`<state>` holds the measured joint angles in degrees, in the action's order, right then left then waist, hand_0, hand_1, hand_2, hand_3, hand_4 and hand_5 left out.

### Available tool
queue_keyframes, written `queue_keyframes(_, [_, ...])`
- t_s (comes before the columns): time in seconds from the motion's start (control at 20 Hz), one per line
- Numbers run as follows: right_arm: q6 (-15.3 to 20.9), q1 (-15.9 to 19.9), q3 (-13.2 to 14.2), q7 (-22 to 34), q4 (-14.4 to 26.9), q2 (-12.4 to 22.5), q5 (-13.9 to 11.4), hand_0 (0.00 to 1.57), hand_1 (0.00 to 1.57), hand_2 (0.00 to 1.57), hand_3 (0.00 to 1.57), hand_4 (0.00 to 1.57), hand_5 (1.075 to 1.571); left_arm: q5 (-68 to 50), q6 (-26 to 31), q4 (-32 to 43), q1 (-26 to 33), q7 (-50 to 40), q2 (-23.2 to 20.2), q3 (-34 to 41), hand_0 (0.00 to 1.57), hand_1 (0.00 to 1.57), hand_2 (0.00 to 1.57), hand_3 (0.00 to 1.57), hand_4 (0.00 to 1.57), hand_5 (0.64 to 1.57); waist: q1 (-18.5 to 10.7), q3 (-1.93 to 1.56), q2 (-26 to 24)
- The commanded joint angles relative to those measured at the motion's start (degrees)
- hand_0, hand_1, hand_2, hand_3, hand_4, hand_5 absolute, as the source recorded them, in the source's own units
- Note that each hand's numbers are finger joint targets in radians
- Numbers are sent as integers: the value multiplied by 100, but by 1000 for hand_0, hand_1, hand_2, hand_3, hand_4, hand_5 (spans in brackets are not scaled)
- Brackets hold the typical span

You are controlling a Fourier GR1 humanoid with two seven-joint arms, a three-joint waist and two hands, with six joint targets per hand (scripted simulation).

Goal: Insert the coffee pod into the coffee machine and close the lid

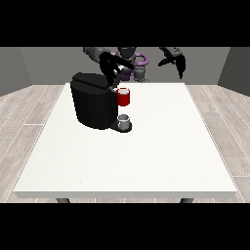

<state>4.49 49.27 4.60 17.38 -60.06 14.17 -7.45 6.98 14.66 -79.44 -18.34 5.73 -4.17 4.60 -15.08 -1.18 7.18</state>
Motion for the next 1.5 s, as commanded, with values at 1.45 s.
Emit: queue_keyframes(1.45, [4, 2396, -60, -696, 677, -188, -332, 0, 0, 0, 0, 98, 1571, -382, 391, -249, -674, 313, -253, 154, 0, 0, 0, 0, 278, 1571, -1239, 123, 1259])
